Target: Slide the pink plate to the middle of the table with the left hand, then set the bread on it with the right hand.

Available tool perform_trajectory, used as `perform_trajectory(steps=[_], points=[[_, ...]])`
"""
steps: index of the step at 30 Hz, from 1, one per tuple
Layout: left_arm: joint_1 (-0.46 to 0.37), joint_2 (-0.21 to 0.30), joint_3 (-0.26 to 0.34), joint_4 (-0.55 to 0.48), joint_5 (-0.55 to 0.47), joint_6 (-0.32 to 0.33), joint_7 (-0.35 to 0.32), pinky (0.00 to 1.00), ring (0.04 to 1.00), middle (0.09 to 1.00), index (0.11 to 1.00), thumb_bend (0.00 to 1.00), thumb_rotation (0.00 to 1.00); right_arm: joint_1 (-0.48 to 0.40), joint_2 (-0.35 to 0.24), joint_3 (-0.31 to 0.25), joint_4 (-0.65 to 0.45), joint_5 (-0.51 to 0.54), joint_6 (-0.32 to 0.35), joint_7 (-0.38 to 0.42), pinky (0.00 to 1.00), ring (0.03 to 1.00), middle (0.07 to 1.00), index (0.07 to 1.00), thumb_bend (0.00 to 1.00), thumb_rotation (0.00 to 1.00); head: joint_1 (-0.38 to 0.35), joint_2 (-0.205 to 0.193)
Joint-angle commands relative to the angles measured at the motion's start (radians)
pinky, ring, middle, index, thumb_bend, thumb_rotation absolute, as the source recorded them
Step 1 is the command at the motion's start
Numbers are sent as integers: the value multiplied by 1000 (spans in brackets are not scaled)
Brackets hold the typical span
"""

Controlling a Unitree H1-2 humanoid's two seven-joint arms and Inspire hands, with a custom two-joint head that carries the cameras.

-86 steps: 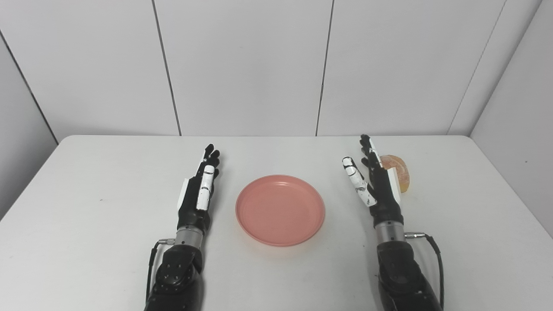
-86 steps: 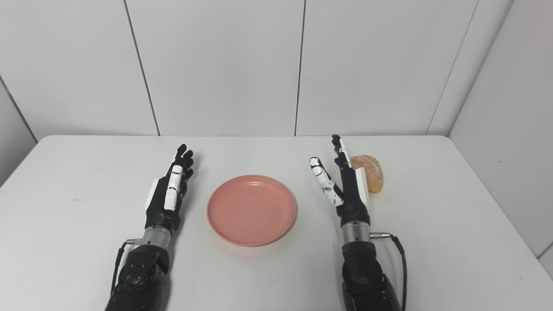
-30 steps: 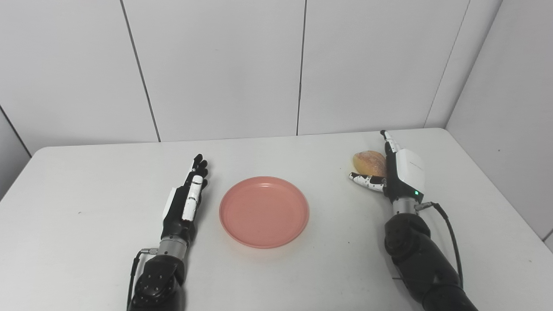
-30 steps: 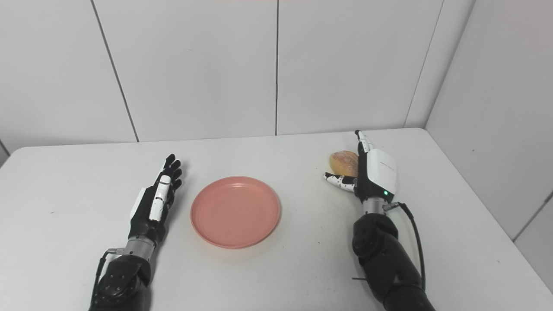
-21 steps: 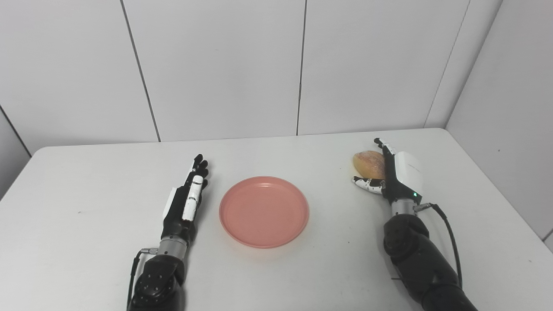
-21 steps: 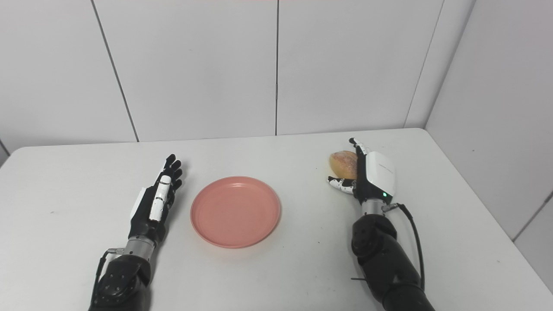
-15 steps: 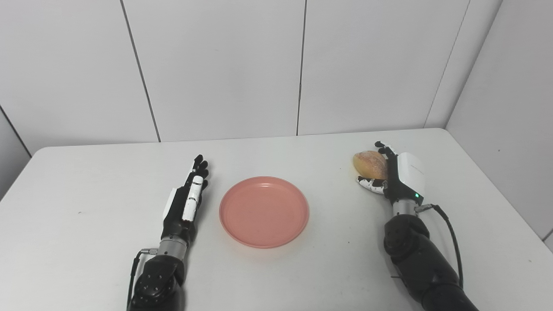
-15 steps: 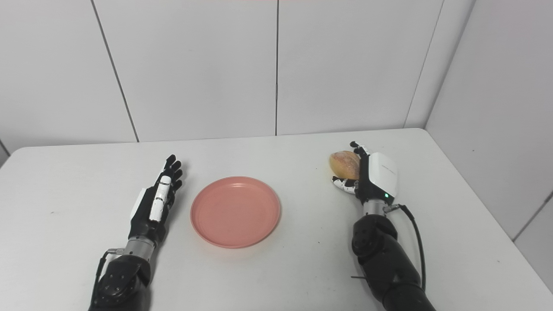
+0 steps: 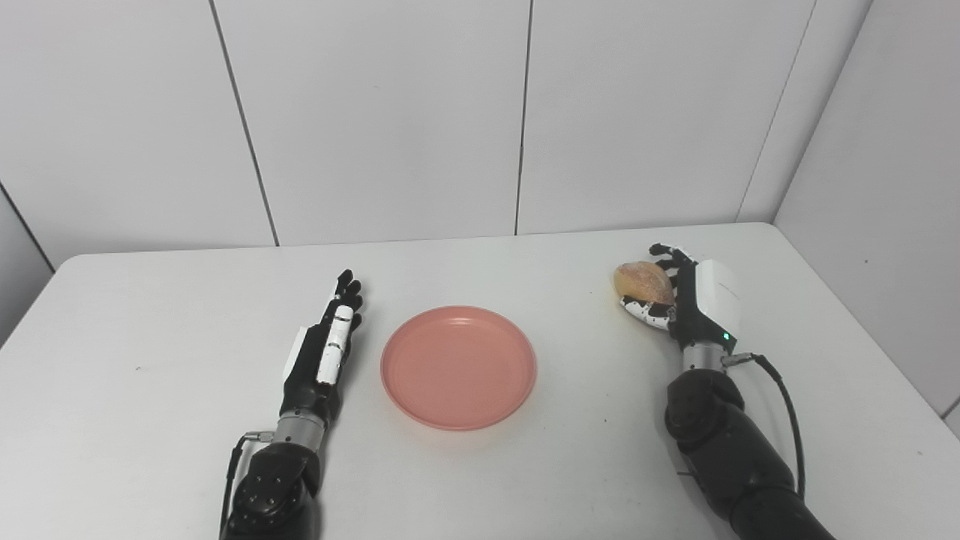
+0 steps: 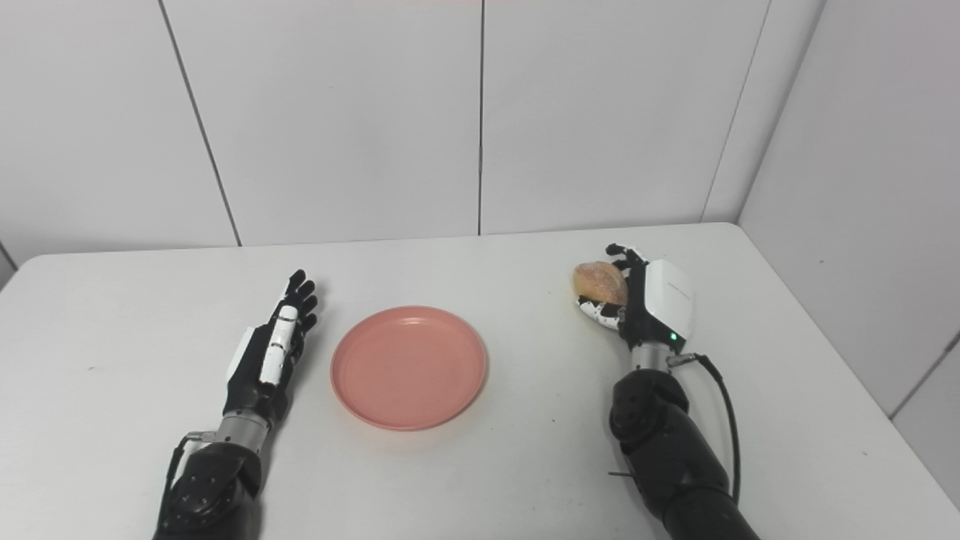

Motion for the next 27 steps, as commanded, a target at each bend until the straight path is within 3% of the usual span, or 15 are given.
perform_trajectory(steps=[1, 3, 5, 8, 19, 27], points=[[9, 4, -3, 5, -6, -14, -7, 1000, 1000, 999, 1000, 502, 1000, -41, -17, 0, -11, -2, -42, -35, 390, 488, 567, 662, 457, 0, 2, -1], [10, 2, -2, 4, -13, -13, -13, 1000, 1000, 1000, 1000, 499, 1000, -41, -16, -2, -11, 0, -43, -40, 377, 467, 544, 648, 478, 0, 5, -1], [11, 2, -4, -1, -14, -6, -16, 1000, 1000, 1000, 1000, 498, 1000, -41, -15, -4, -15, 1, -37, -41, 366, 447, 524, 527, 492, 90, 7, -1], [10, 3, -8, 0, -6, -6, -15, 1000, 1000, 1000, 1000, 498, 1000, -42, -17, 0, -12, -6, -41, -54, 359, 432, 455, 542, 511, 7, 7, -3], [11, -4, -22, -1, -8, 3, -16, 1000, 1000, 1000, 1000, 499, 1000, -33, -14, -1, -43, 6, -146, -92, 269, 359, 429, 540, 513, 0, 36, -8], [11, -19, -31, -6, 10, 4, 7, 1000, 1000, 1000, 1000, 487, 1000, 1, 9, 0, -178, 45, -198, -25, 318, 394, 436, 539, 515, 0, 58, -14]])
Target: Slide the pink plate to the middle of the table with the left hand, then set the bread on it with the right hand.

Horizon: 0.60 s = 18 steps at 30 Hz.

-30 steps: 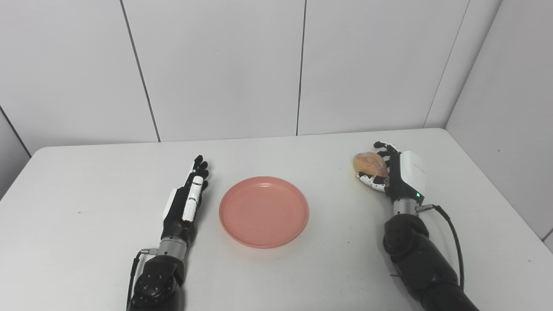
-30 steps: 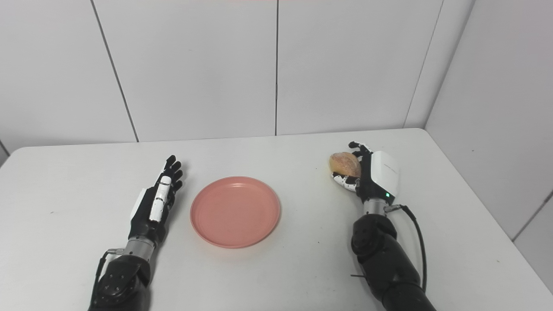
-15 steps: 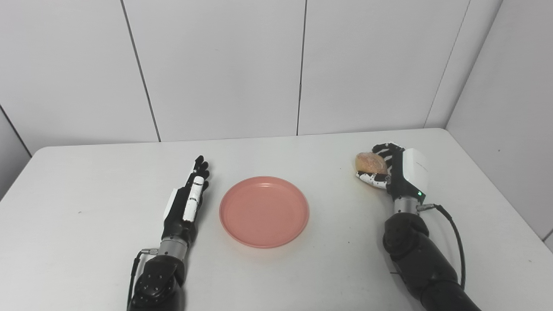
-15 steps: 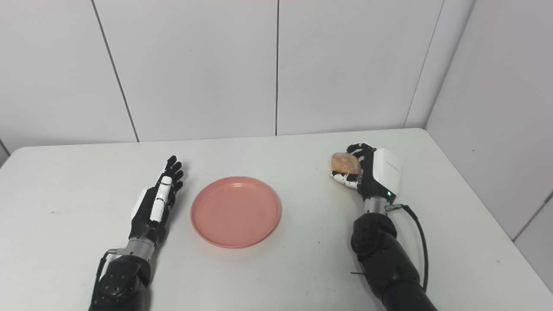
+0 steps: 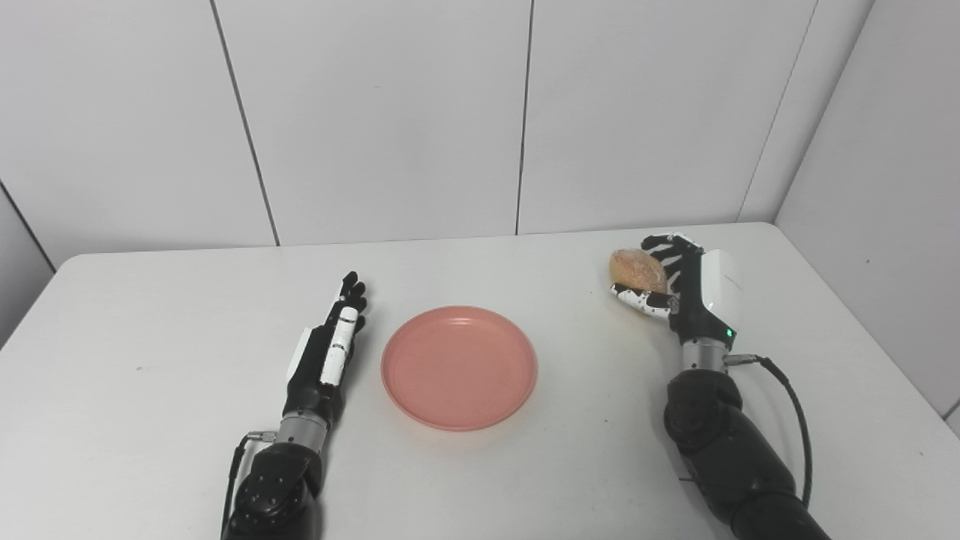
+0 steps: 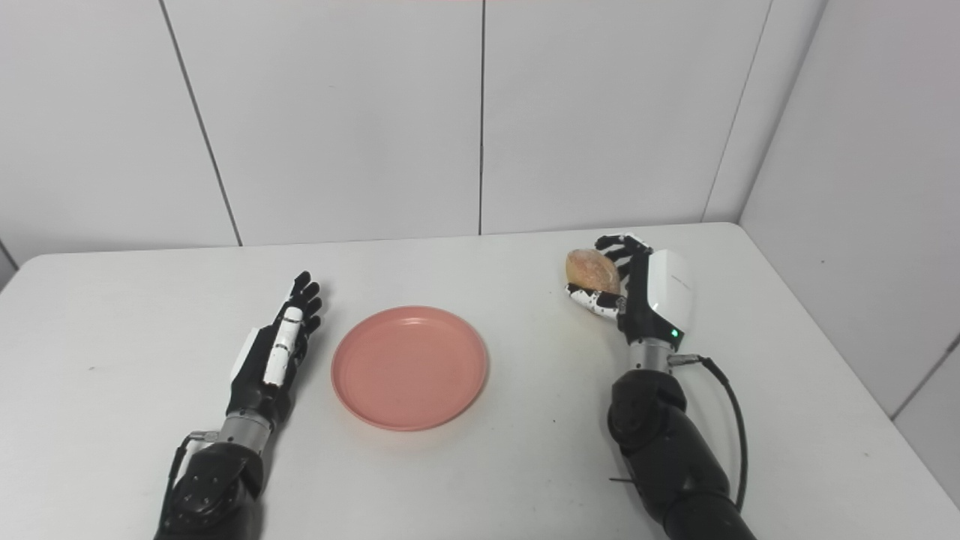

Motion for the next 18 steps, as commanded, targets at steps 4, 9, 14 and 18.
perform_trajectory(steps=[4, 9, 14, 18], points=[[12, -20, -9, -5, 8, -15, 12, 1000, 1000, 1000, 1000, 459, 1000, 0, 25, 19, -167, 2, -69, 50, 330, 399, 438, 534, 516, 0, 12, 1], [13, -27, -17, -16, 20, -5, 26, 1000, 1000, 998, 1000, 452, 1000, 54, 74, 53, -350, -2, -19, 135, 270, 338, 445, 517, 517, 0, 26, 5], [14, -40, -14, -27, 19, 10, 31, 1000, 1000, 1000, 1000, 459, 1000, 96, 119, 70, -466, -10, 14, 227, 277, 341, 462, 508, 519, 0, 47, 11], [14, -51, -13, -32, 26, 9, 43, 1000, 1000, 998, 996, 462, 1000, 120, 147, 73, -514, 11, 22, 298, 374, 422, 456, 525, 516, 0, 64, 15]])
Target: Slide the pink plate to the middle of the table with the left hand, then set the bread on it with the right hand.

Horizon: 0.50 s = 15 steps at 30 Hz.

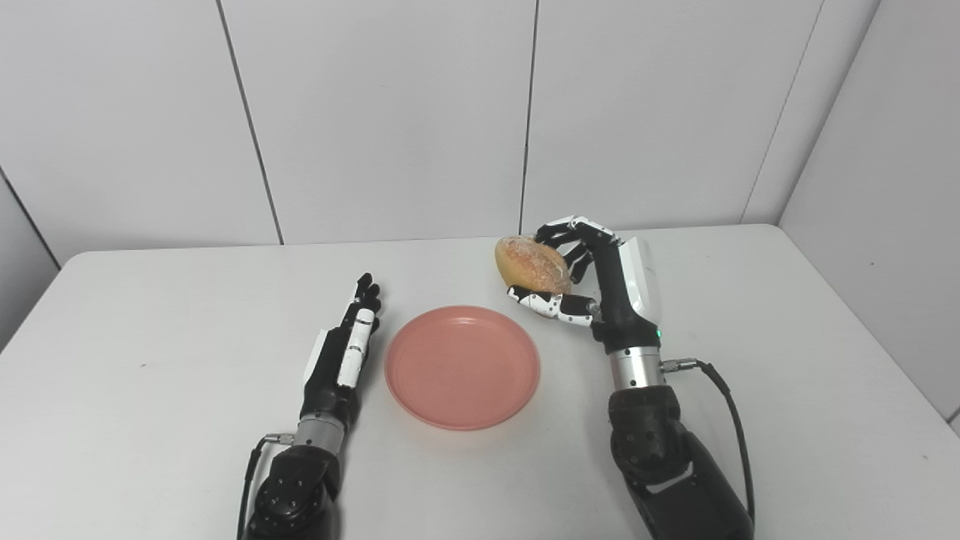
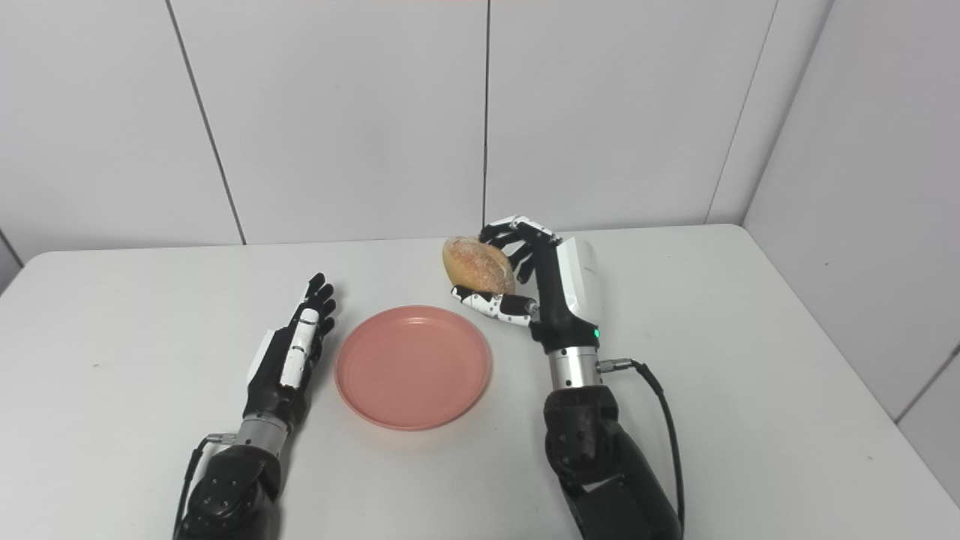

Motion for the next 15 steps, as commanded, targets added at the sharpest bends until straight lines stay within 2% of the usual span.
perform_trajectory(steps=[1, 7, 15], points=[[0, -13, -2, -6, 5, -5, 9, 1000, 1000, 999, 997, 462, 1000, -20, 11, -7, -49, 8, 13, 27, 373, 423, 455, 525, 517, 0, 2, -1], [2, -13, -11, -14, 7, 1, 11, 1000, 1000, 1000, 1000, 462, 1000, 7, 36, 20, -68, 0, 2, 83, 359, 416, 450, 528, 515, 0, 15, 6], [4, -21, -12, -20, 4, 5, 16, 1000, 999, 996, 997, 480, 1000, 20, 50, 49, -3, 16, -43, 116, 367, 428, 454, 526, 515, 0, 33, 9]])
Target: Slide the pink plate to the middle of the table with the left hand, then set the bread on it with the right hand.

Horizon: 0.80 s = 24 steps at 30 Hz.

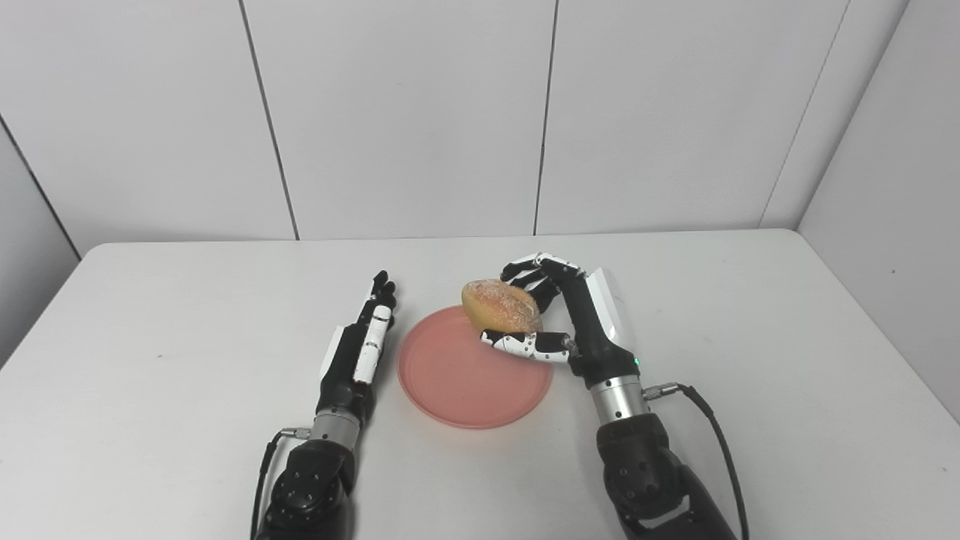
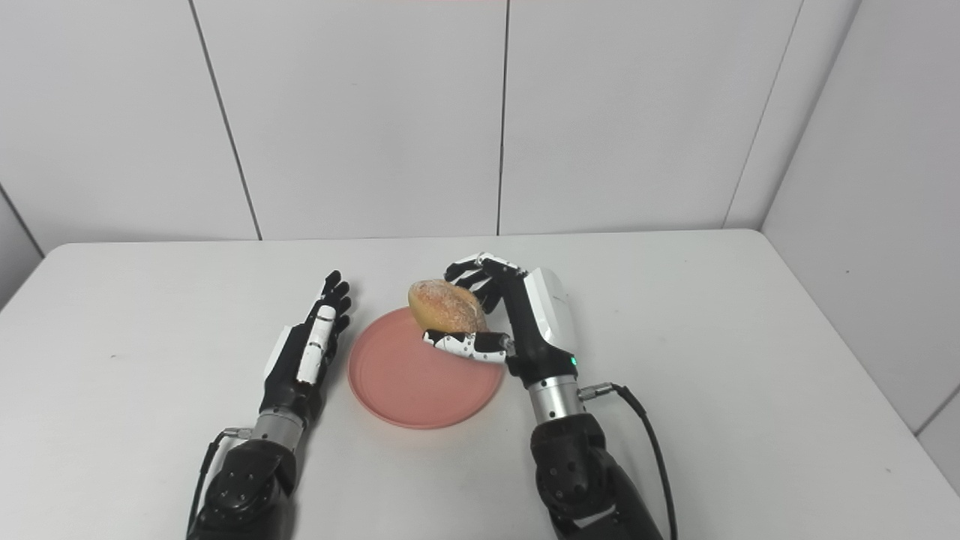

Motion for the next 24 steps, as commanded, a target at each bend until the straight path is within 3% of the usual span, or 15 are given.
perform_trajectory(steps=[1, 9, 13, 24], points=[[2, -16, -5, -17, 4, -1, 6, 1000, 999, 996, 998, 483, 1000, -27, 10, 4, -6, 12, -56, 8, 368, 428, 455, 526, 515, 0, 4, 0], [6, -20, -6, -26, -1, -8, 1, 999, 1000, 1000, 1000, 476, 1000, -25, 7, 41, 59, -20, -66, 14, 355, 424, 445, 534, 513, 0, 7, 7], [9, -22, -6, -32, 0, -9, 0, 992, 999, 1000, 1000, 487, 1000, -29, 3, 64, 116, -37, -105, 6, 376, 437, 457, 529, 514, 0, 12, 8], [10, -23, -2, -39, -11, -2, -7, 1000, 1000, 1000, 1000, 476, 1000, -54, 0, 79, 219, -90, -127, -29, 393, 483, 471, 520, 514, 0, 5, 12]])
